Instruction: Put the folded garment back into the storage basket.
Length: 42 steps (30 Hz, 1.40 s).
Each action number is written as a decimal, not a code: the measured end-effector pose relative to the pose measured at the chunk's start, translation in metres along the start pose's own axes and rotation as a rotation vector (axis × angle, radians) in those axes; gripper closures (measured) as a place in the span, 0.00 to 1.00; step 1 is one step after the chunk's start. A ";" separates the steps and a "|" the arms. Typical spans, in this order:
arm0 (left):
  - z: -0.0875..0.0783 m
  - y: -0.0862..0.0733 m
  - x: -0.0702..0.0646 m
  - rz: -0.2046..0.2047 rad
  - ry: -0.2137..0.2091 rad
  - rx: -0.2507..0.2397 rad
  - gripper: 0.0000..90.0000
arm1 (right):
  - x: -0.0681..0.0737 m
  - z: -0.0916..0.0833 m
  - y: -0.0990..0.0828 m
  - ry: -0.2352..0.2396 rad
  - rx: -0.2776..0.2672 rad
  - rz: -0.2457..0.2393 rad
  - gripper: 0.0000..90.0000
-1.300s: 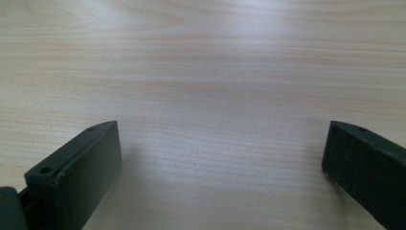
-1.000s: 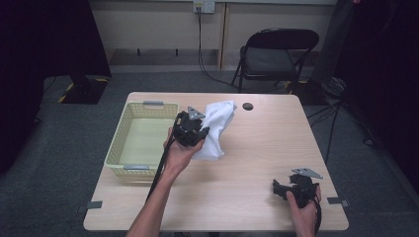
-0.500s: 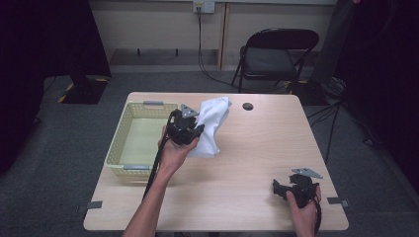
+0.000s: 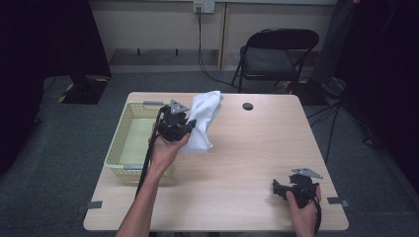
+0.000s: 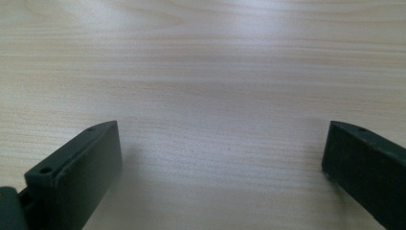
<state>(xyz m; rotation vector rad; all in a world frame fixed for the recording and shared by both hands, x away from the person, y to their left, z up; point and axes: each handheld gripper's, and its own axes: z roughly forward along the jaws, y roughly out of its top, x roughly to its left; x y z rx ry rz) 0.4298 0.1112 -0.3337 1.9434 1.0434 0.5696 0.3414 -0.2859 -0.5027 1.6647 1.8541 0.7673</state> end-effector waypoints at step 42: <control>-0.041 -0.016 0.052 -0.078 0.087 -0.045 0.91 | 0.000 0.000 0.000 0.000 0.001 0.002 0.00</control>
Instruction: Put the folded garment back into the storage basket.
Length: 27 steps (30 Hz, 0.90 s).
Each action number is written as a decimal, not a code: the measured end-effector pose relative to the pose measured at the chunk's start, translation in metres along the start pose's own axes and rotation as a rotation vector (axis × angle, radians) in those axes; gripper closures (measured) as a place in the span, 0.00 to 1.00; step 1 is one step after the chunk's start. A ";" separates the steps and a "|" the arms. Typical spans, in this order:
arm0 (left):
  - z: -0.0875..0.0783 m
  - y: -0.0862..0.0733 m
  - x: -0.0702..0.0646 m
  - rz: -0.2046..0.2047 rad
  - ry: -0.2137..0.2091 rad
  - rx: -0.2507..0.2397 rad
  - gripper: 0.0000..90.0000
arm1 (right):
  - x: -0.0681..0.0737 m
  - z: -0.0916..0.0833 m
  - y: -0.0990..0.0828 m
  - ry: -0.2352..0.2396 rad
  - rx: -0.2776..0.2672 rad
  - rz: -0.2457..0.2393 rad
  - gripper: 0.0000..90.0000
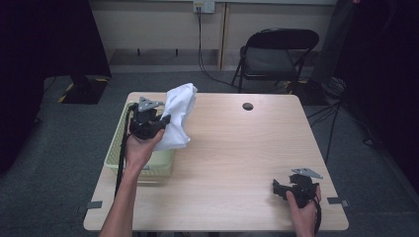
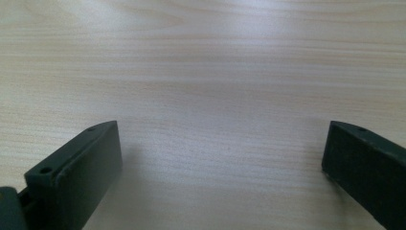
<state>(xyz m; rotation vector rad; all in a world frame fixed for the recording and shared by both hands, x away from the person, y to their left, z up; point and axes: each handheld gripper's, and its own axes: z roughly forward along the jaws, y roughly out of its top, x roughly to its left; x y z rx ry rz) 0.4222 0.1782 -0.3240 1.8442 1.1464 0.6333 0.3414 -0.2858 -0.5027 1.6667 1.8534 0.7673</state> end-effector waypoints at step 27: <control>-0.005 -0.018 0.053 -0.076 0.069 0.018 0.91 | 0.000 0.000 0.000 -0.002 0.000 0.003 0.00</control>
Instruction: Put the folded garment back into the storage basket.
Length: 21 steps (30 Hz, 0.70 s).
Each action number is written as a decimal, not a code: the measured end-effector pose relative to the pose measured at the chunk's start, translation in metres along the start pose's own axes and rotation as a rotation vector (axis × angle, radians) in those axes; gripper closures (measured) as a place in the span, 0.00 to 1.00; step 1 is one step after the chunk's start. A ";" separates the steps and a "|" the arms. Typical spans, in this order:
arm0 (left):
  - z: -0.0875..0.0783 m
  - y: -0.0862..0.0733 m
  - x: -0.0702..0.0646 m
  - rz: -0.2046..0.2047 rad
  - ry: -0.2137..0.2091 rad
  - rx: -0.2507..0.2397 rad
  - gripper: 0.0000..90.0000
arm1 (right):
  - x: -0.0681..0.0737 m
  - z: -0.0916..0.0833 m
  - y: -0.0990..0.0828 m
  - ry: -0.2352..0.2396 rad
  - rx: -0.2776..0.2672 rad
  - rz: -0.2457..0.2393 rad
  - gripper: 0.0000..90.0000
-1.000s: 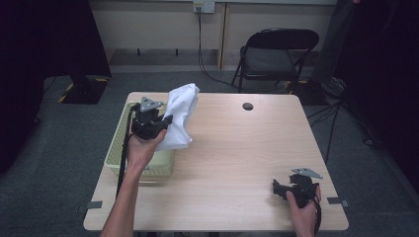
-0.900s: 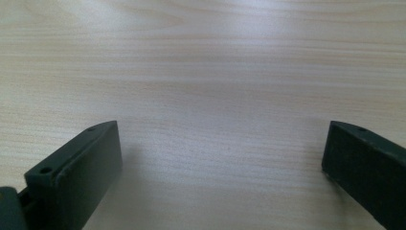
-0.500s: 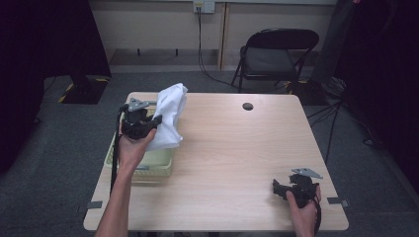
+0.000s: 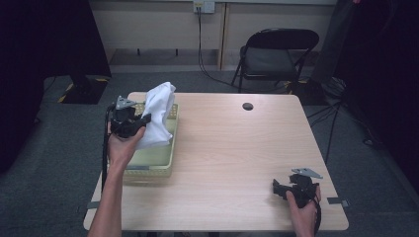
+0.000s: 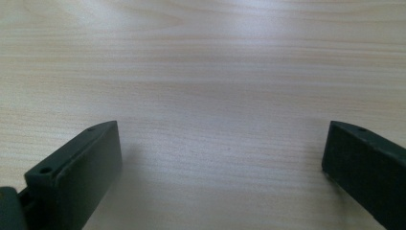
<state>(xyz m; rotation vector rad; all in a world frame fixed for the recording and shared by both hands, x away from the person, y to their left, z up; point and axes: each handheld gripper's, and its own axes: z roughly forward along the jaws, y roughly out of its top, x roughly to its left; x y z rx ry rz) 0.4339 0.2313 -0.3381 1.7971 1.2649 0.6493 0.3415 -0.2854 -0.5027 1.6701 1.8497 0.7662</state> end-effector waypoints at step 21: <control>0.021 -0.025 0.013 -0.025 0.027 0.064 0.90 | 0.000 0.000 0.000 0.000 0.000 0.001 0.00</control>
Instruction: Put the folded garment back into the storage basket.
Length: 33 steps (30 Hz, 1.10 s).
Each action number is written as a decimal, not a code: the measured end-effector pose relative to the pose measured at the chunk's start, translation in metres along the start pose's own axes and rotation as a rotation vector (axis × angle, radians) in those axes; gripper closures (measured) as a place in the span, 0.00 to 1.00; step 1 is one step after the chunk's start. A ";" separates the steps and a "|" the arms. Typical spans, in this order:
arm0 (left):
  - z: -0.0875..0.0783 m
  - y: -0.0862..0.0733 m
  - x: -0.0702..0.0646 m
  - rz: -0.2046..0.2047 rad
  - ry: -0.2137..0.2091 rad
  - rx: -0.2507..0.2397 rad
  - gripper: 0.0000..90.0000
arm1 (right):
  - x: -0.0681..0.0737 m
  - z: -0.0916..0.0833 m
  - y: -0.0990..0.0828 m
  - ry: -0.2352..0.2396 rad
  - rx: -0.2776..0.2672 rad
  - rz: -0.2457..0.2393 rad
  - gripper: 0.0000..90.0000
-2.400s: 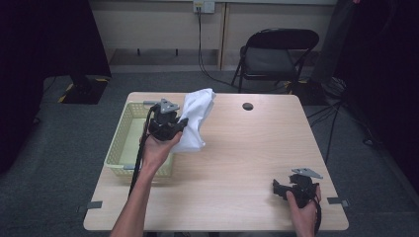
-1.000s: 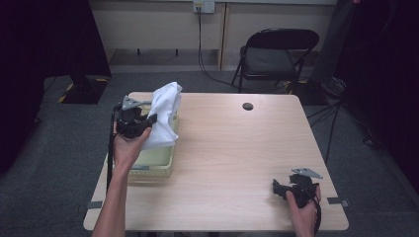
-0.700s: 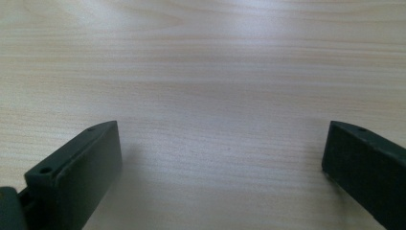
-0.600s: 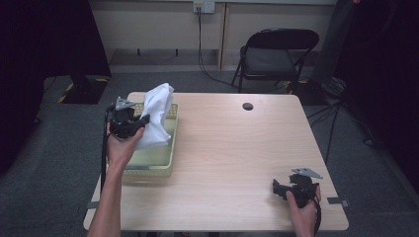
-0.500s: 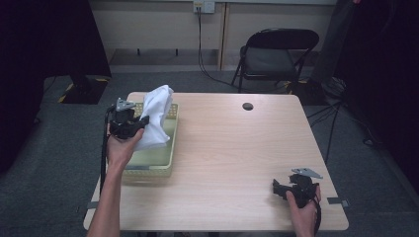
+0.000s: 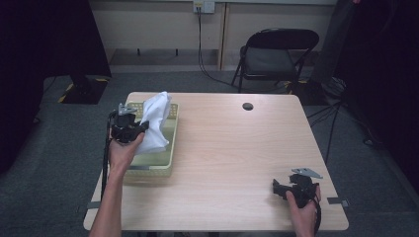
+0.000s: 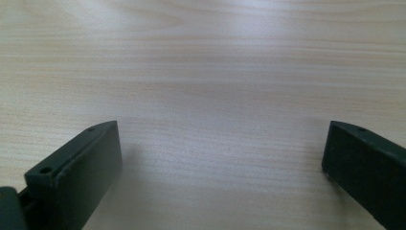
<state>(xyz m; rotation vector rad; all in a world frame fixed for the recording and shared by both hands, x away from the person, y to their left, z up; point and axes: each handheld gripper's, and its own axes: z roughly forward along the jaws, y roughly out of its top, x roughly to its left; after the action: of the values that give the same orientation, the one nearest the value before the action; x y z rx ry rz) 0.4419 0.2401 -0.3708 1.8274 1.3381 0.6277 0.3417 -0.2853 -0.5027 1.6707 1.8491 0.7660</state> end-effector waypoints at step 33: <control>0.031 -0.024 0.015 -0.039 0.055 0.117 0.90 | 0.000 0.000 0.000 0.000 0.000 0.000 0.00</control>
<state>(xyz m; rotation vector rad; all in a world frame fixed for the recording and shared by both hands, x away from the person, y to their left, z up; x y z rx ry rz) 0.4566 0.2489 -0.4089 1.8832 1.4711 0.5941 0.3416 -0.2853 -0.5027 1.6710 1.8491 0.7657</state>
